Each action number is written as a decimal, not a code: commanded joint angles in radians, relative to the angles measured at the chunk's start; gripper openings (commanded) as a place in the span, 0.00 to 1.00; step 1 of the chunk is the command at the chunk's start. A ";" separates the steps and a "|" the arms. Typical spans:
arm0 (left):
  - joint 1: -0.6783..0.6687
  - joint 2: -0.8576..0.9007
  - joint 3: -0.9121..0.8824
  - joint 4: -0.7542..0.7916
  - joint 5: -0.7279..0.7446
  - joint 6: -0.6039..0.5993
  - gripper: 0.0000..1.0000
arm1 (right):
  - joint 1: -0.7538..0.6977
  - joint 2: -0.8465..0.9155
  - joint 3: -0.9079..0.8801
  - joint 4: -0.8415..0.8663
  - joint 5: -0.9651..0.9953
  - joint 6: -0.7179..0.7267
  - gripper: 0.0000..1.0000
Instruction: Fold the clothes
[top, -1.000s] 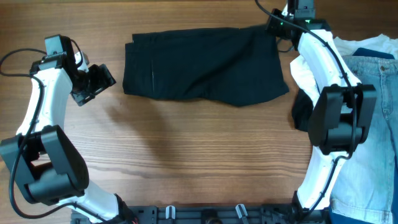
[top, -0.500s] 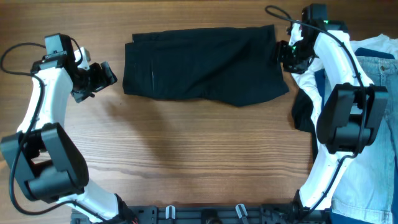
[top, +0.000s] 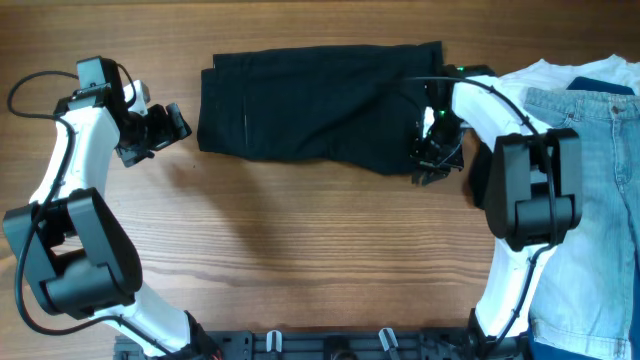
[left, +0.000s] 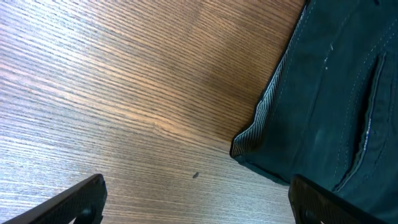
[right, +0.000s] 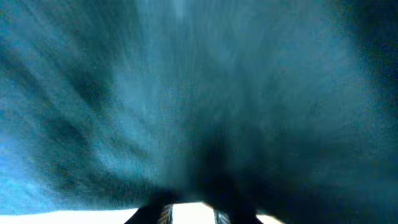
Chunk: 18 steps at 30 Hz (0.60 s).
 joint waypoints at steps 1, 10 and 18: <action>-0.005 0.007 0.000 0.017 0.020 0.026 0.94 | -0.044 -0.198 0.045 0.118 -0.040 -0.093 0.38; -0.005 0.007 0.000 0.122 0.159 0.026 0.88 | -0.135 -0.243 0.051 0.705 -0.071 0.060 0.58; -0.005 0.007 0.002 0.401 0.360 -0.062 0.81 | -0.139 -0.022 0.051 0.868 -0.228 0.158 0.58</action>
